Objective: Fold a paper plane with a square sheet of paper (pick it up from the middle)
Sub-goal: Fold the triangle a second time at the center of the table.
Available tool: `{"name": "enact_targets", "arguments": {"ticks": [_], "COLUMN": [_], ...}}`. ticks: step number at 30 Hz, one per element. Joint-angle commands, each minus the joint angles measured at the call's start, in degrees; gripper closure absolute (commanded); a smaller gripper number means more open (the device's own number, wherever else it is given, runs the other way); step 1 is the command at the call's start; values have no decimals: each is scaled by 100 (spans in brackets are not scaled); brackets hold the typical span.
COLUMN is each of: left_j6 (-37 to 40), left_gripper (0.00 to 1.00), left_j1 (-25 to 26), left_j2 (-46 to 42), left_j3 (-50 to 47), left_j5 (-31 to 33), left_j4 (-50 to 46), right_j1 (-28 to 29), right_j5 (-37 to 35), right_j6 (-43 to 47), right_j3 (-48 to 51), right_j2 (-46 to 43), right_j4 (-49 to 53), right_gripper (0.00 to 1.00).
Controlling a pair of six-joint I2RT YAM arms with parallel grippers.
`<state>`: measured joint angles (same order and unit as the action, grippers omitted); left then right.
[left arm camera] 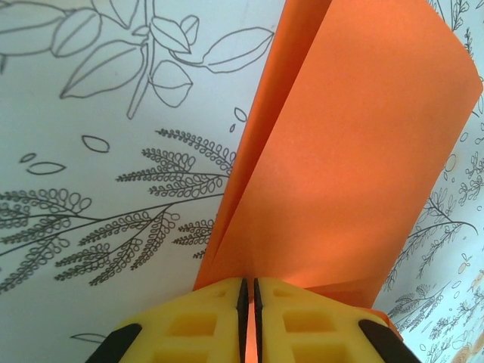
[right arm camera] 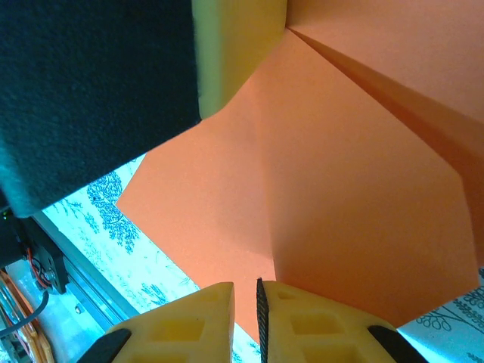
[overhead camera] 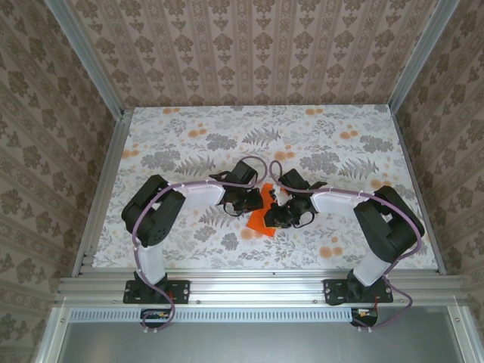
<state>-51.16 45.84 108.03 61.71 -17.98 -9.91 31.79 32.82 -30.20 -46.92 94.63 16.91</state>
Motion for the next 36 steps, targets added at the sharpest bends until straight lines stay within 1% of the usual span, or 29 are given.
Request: {"name": "enact_targets", "arguments": {"ticks": [1,14,28,31,36], "left_j6": [141,150,132,132,132], "left_gripper": [86,86,86,86,86], "left_j1": [56,61,82,82,91], "left_j2": [215,245,298,311,372], "left_j3": [68,87,95,112,159], "left_j5": [76,75,80,70,42], "left_j4": [-344,-397,-428,-433,-437], "right_j1": [14,15,20,20,21], "right_j5": [56,182,169,45,65], "right_j6": [45,33,70,141,162], "right_j3": [60,443,565,632,838], "right_j2": [25,249,-157,-258,-101], "right_j4": [130,50,394,544,446], "right_gripper": [82,82,82,82,82]}}
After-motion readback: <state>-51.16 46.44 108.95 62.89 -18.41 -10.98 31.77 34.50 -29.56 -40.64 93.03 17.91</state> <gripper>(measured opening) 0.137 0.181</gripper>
